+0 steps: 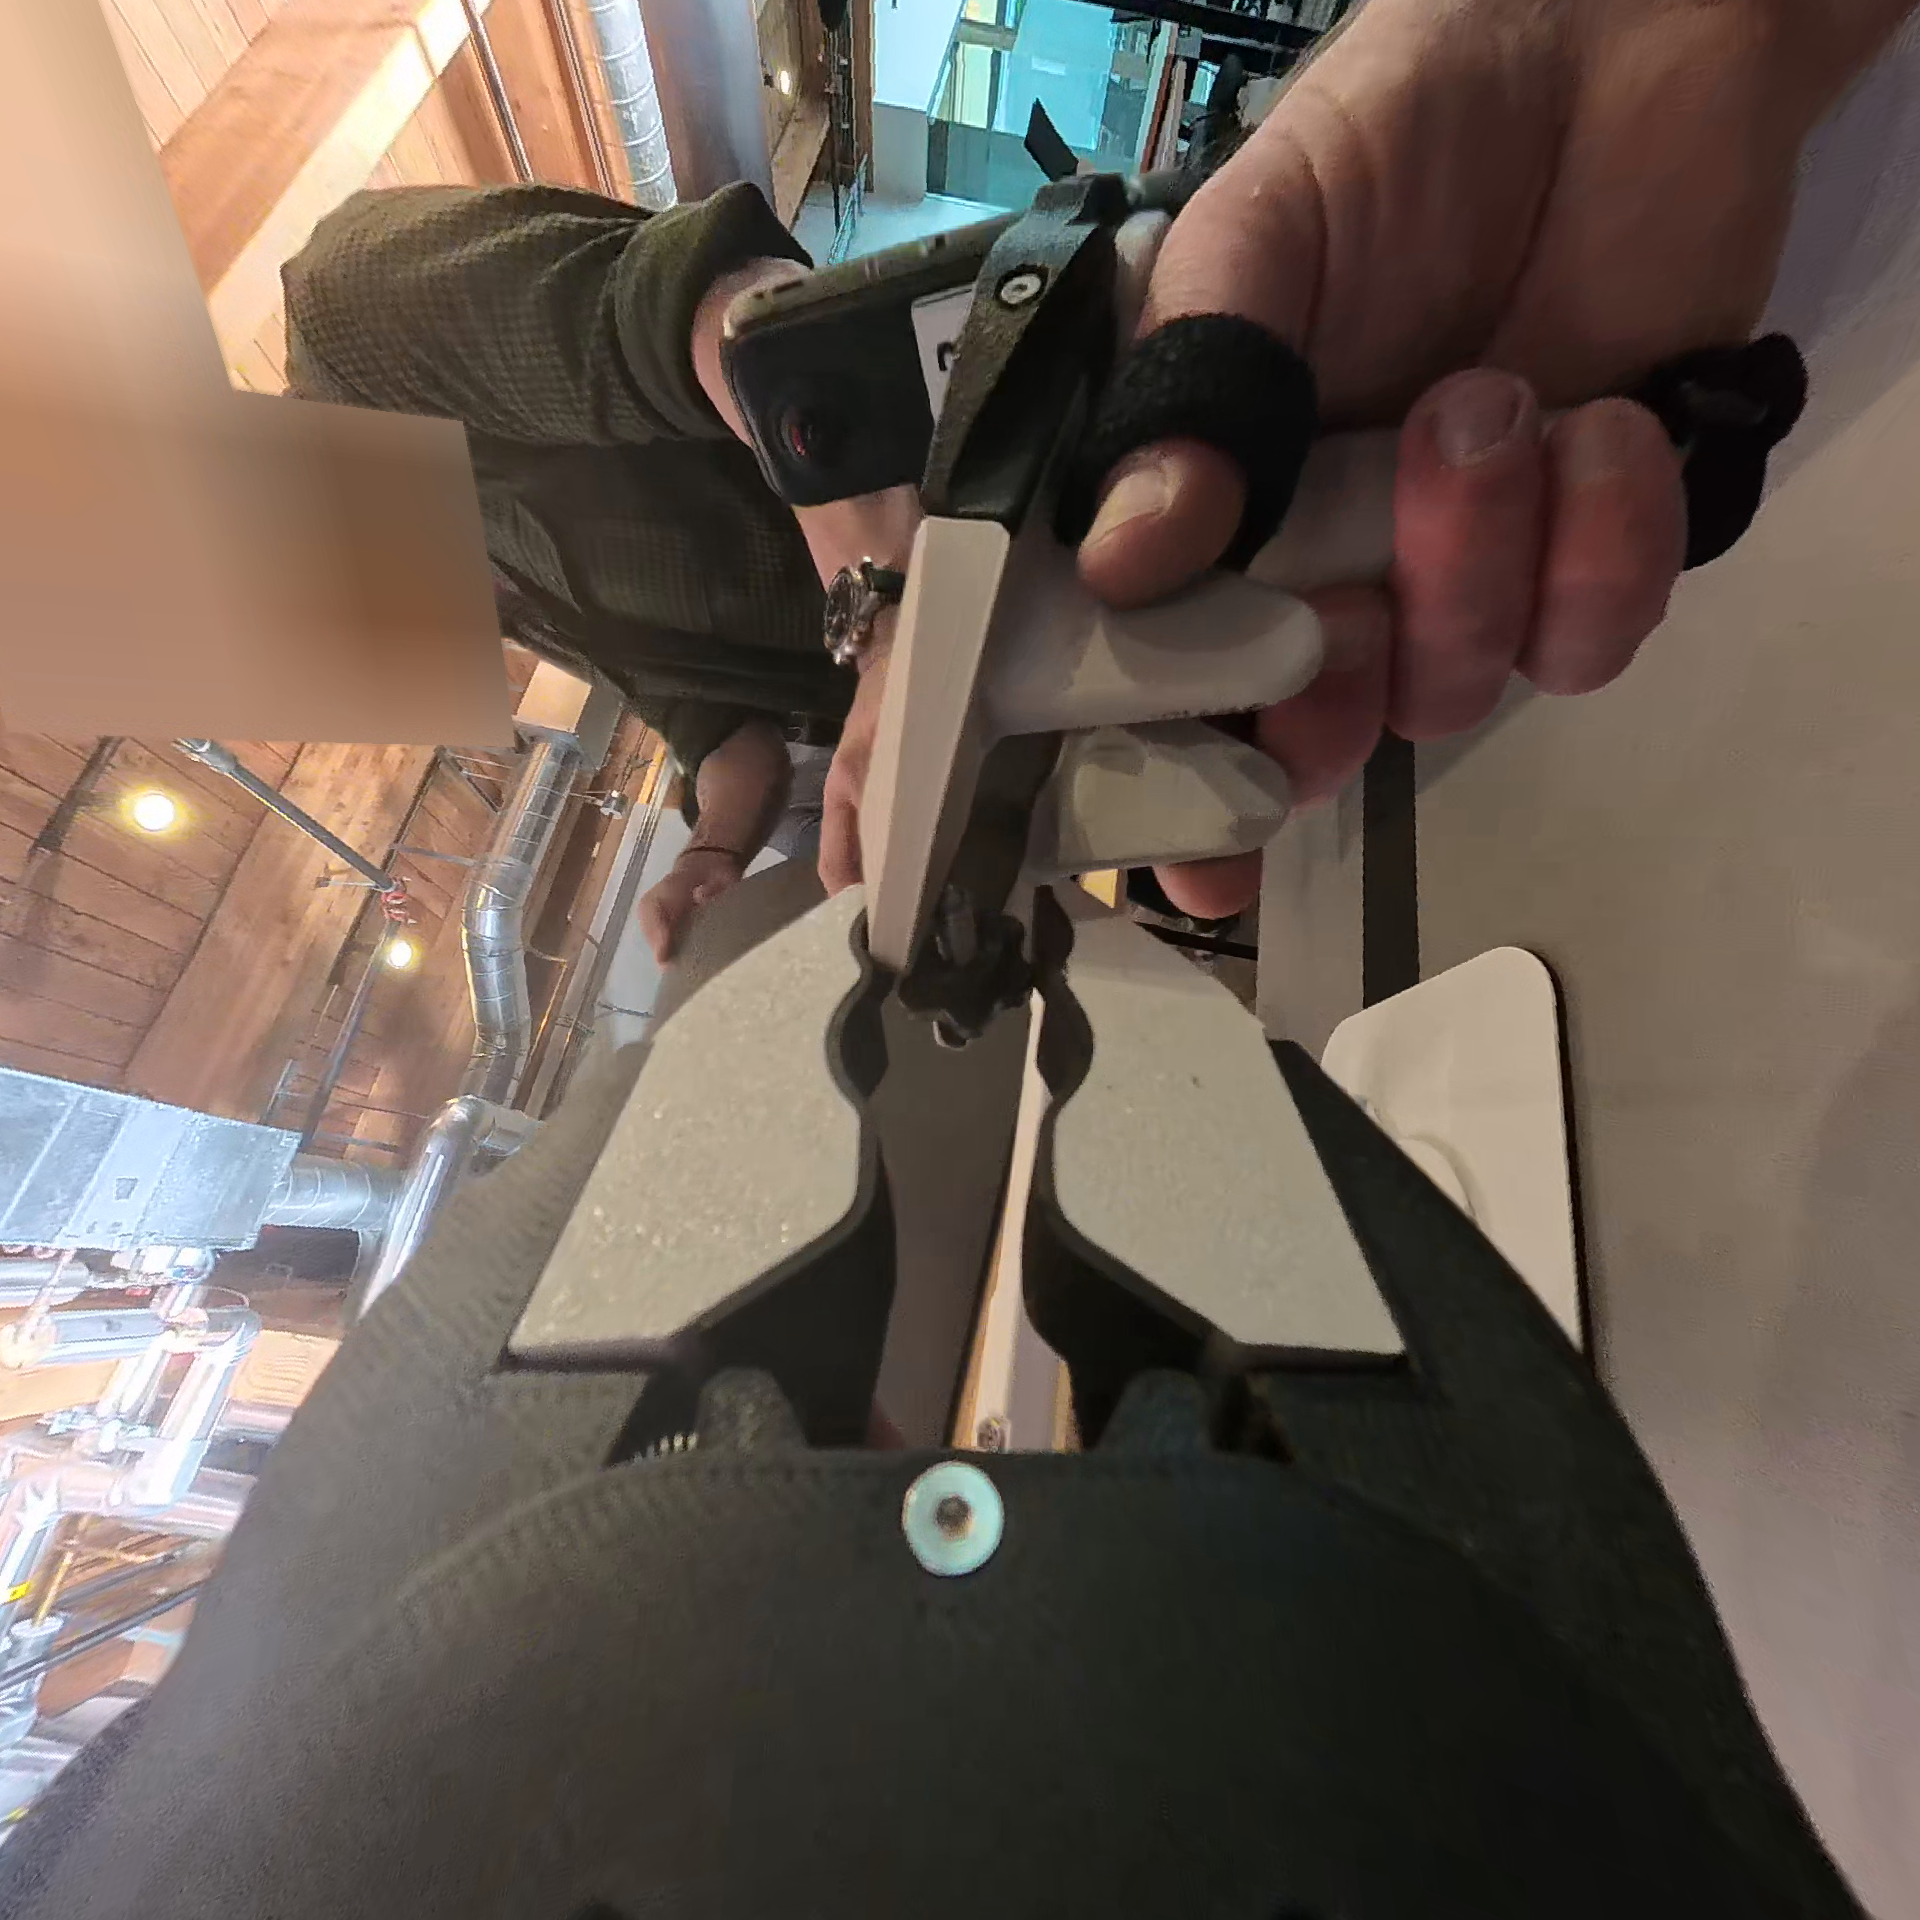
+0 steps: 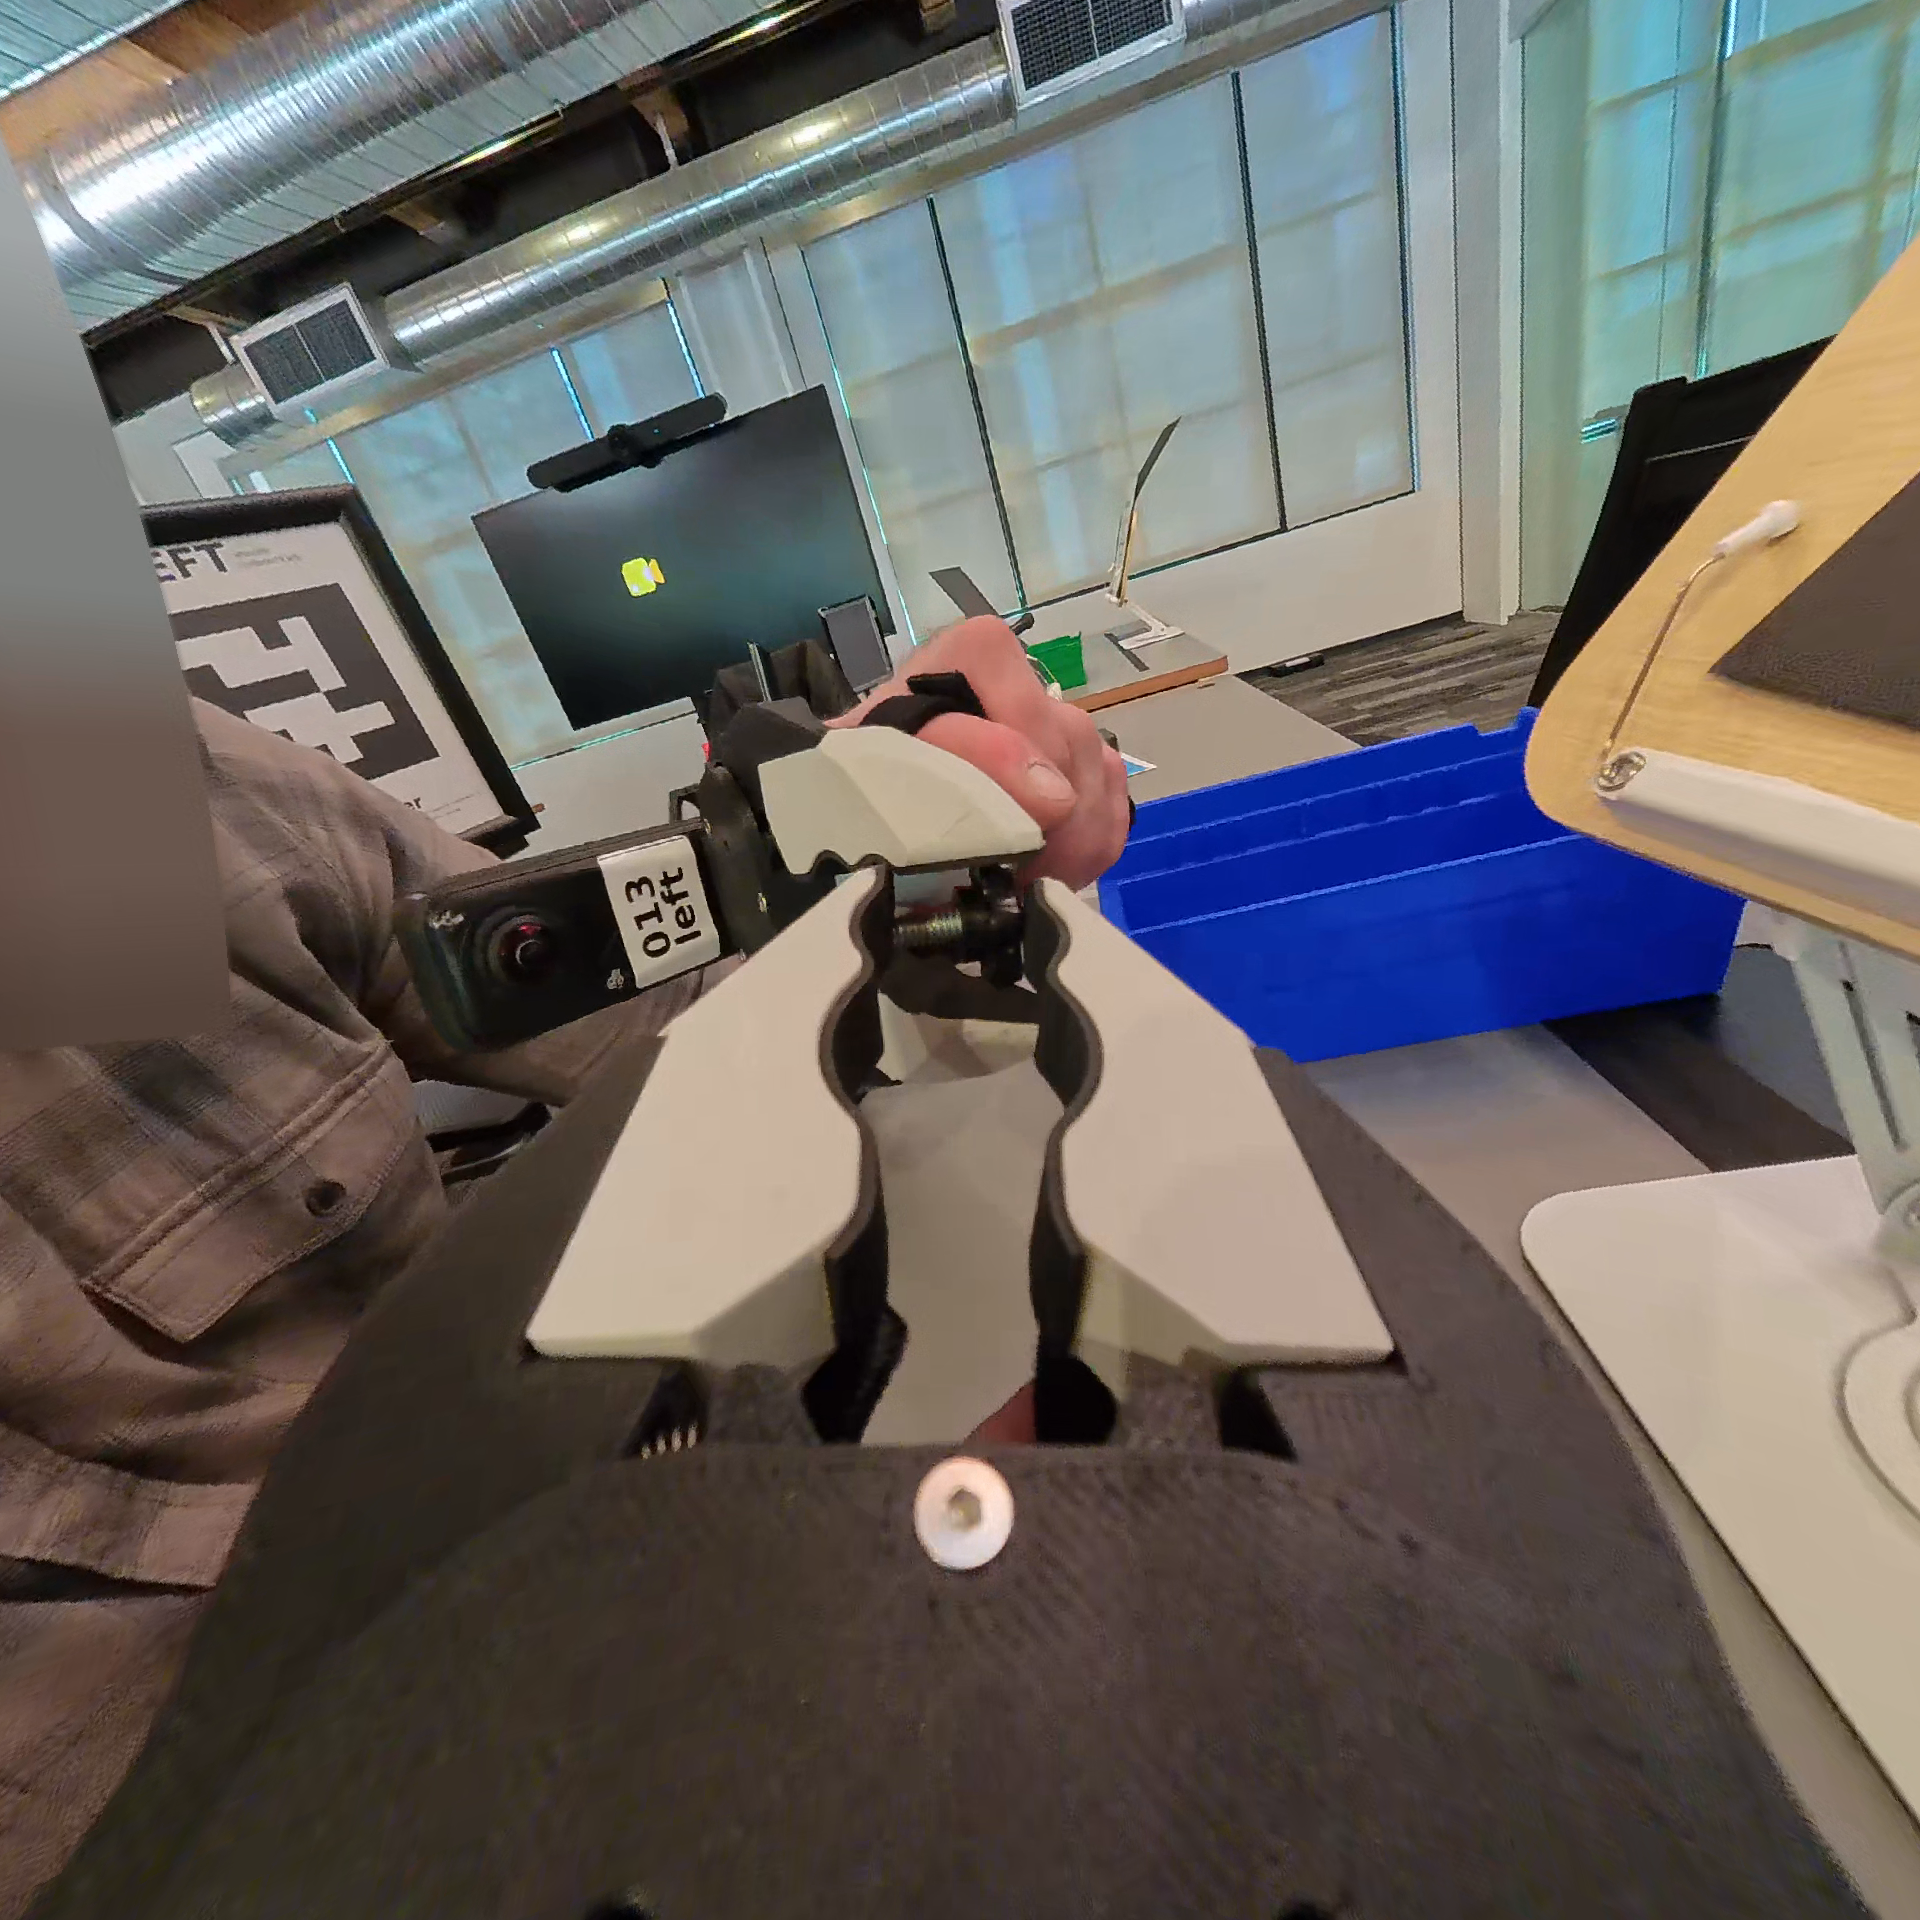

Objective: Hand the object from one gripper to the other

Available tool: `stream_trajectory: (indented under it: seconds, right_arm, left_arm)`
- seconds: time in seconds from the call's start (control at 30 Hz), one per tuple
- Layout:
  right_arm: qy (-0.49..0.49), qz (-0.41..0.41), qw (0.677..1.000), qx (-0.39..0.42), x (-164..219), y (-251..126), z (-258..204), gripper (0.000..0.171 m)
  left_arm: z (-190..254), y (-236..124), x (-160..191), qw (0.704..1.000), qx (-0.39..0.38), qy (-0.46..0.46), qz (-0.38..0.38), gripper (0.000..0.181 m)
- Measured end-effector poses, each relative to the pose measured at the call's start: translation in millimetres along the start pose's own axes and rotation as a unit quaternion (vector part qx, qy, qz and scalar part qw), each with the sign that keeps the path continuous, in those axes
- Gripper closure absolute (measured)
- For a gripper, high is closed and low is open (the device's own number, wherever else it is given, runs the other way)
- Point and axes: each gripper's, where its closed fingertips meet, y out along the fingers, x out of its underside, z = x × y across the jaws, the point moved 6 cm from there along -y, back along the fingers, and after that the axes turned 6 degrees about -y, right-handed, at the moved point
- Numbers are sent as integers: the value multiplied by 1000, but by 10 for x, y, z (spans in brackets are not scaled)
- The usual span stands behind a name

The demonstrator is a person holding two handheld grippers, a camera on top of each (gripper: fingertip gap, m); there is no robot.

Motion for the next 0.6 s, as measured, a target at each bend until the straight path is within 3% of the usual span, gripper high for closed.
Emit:
stream_trajectory:
  seconds: [0.17, 0.4, 0.5, 0.6]
  right_arm:
    - [-7, -3, 1000, 0, -33, 9, -39, 149]
    - [-38, -10, 999, 22, -60, -24, -11, 135]
    - [-113, -38, 991, 58, -117, -74, -17, 130]
    - [-245, -90, 960, 103, -162, -117, -69, 130]
  left_arm:
    - [-43, -18, -31, 1000, -7, -7, 4, 156]
    - [-130, -41, 21, 998, 2, -56, 1, 156]
    - [-164, -55, 63, 993, 37, -113, 3, 157]
    - [-211, -66, 112, 977, 78, -199, 4, 157]
